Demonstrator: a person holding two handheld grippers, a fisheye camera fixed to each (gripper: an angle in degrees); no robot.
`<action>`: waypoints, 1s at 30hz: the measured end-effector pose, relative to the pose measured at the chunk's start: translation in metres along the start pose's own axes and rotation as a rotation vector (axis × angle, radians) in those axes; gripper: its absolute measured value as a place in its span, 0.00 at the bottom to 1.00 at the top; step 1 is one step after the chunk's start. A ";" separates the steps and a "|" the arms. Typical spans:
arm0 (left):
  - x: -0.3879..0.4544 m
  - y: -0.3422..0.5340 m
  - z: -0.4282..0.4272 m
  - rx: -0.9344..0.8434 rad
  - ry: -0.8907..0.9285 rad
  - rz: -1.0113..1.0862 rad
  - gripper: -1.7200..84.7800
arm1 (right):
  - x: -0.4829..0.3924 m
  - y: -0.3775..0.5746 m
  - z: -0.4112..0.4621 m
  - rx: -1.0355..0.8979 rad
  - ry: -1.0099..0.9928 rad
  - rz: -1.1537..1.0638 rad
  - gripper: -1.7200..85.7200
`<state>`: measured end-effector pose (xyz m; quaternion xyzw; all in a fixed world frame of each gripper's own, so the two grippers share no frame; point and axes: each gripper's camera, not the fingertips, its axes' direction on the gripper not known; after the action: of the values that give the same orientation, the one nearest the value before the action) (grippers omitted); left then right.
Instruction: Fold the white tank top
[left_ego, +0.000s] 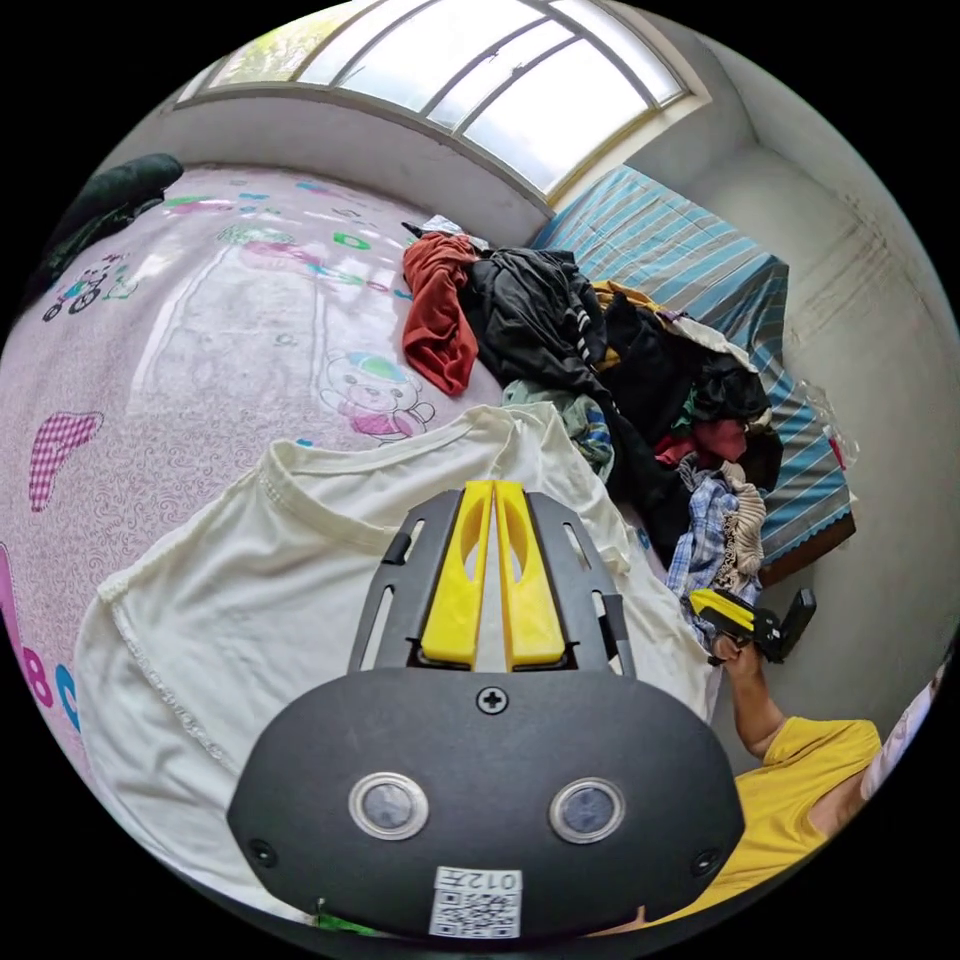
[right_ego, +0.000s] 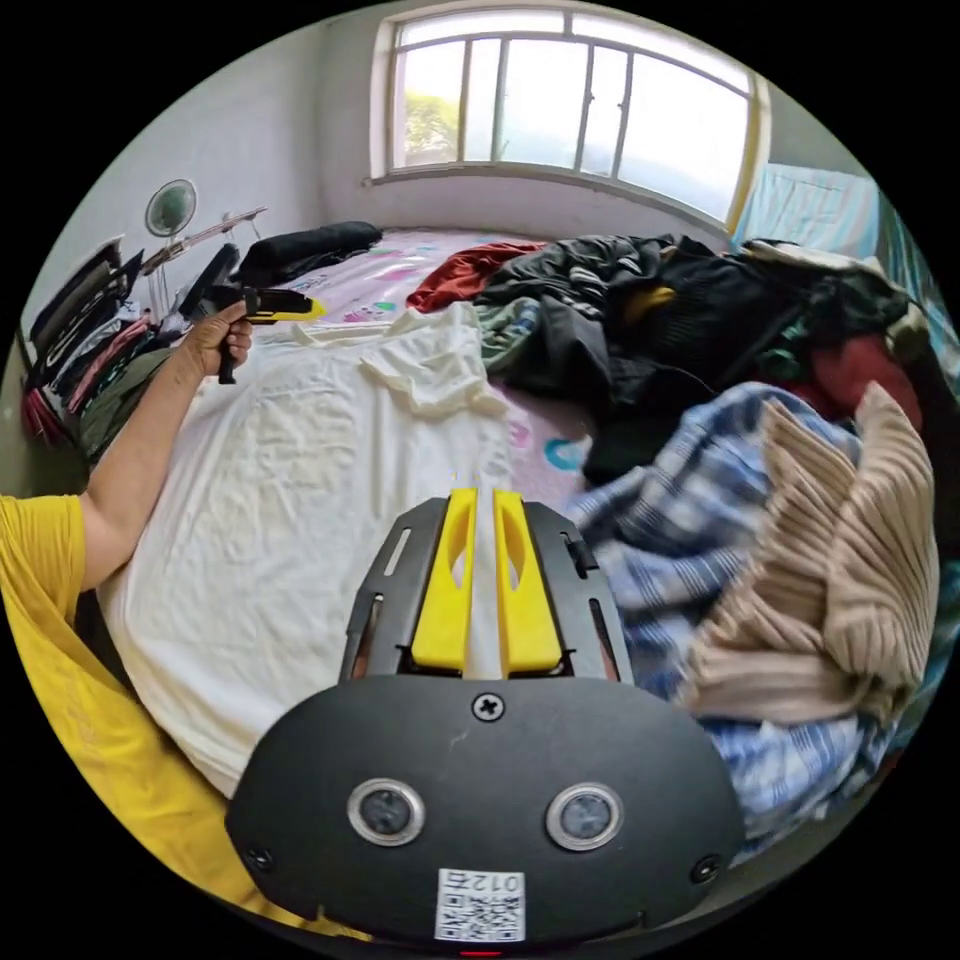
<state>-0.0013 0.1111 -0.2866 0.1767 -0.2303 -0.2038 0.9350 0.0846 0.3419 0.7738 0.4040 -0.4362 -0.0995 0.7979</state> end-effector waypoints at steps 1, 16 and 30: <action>0.005 -0.003 -0.002 0.008 0.007 0.007 0.03 | 0.014 0.019 -0.012 -0.020 0.021 0.033 0.04; -0.031 -0.005 0.011 0.216 0.308 -0.222 0.03 | 0.047 0.133 -0.062 0.066 -0.039 0.115 0.04; 0.034 -0.126 0.152 -0.417 -0.070 -0.067 0.13 | -0.060 0.015 0.074 0.112 0.083 -0.641 0.09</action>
<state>-0.0875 -0.0480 -0.2015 -0.0205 -0.2094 -0.2838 0.9355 -0.0116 0.3406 0.7695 0.5676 -0.2586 -0.3047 0.7198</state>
